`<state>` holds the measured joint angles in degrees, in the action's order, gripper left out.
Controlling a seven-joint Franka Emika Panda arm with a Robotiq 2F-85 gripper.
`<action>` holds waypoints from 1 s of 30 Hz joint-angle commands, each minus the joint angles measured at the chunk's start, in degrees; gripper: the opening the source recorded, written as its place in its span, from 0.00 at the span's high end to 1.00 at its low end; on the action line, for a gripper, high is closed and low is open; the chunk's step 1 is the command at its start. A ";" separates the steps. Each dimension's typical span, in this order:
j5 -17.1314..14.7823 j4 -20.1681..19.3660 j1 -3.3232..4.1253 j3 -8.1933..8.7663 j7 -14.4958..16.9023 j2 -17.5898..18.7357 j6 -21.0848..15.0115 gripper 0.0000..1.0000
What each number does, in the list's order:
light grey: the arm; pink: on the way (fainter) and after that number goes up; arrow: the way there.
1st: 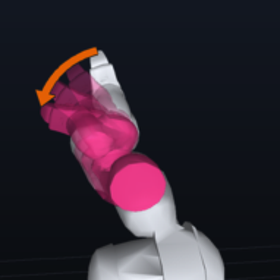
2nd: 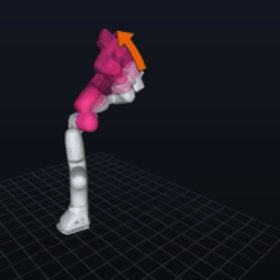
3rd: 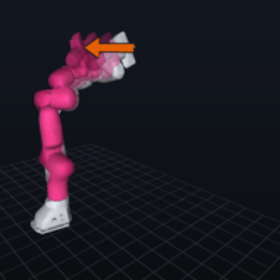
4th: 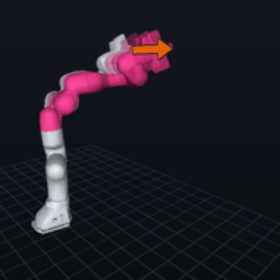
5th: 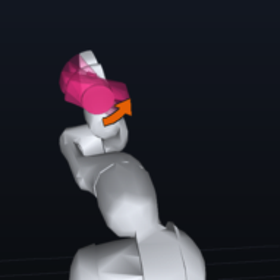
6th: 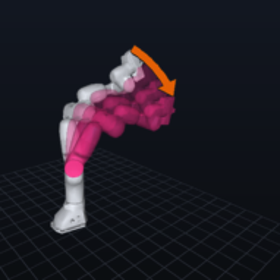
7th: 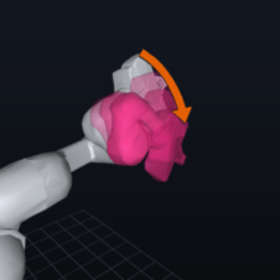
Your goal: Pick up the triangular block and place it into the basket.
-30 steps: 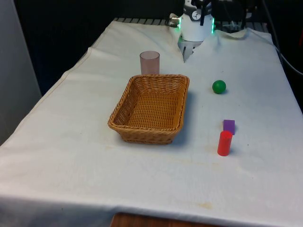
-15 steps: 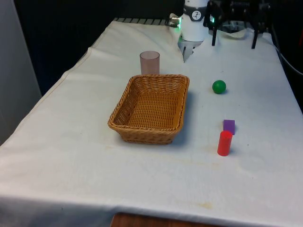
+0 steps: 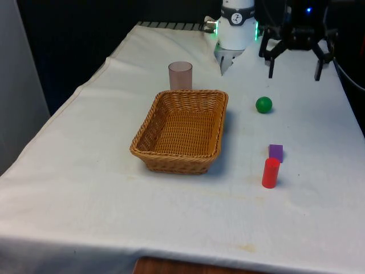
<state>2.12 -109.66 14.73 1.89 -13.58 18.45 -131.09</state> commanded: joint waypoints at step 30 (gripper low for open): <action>0.46 2.23 -0.23 0.52 2.01 10.54 -9.45 0.00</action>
<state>2.69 -107.77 14.50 2.41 -11.40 28.59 -140.03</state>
